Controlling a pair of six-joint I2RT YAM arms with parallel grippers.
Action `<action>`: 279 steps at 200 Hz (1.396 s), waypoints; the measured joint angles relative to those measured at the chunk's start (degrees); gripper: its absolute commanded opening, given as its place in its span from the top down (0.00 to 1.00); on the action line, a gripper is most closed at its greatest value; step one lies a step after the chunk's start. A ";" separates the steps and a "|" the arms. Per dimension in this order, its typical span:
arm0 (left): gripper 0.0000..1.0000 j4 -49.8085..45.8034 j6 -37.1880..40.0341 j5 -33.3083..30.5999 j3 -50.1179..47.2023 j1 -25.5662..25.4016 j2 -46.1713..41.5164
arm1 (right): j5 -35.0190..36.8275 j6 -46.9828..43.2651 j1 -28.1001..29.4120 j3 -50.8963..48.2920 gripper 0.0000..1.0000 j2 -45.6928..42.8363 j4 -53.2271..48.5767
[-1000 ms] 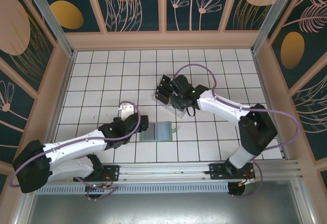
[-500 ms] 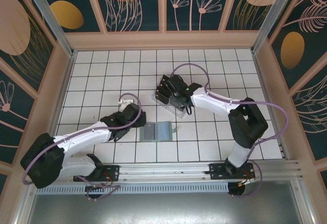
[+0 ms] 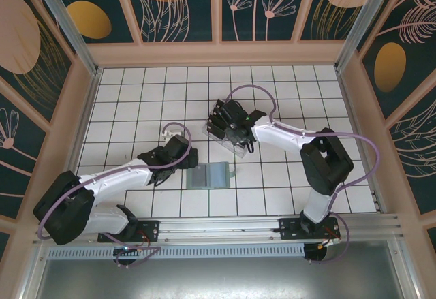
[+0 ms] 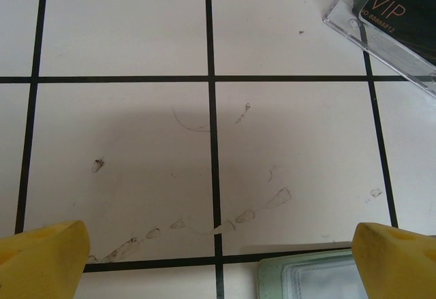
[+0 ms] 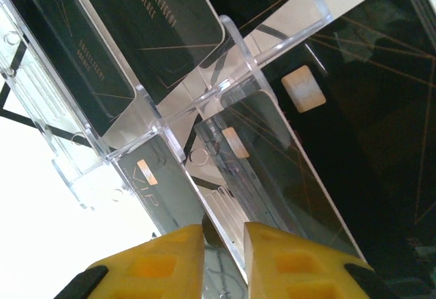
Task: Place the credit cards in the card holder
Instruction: Pick up the credit card from the storage box.
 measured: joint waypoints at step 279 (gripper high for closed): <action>0.01 -0.33 1.70 1.38 0.96 0.04 1.49 | -6.73 -3.58 0.20 7.08 1.00 -7.26 -6.16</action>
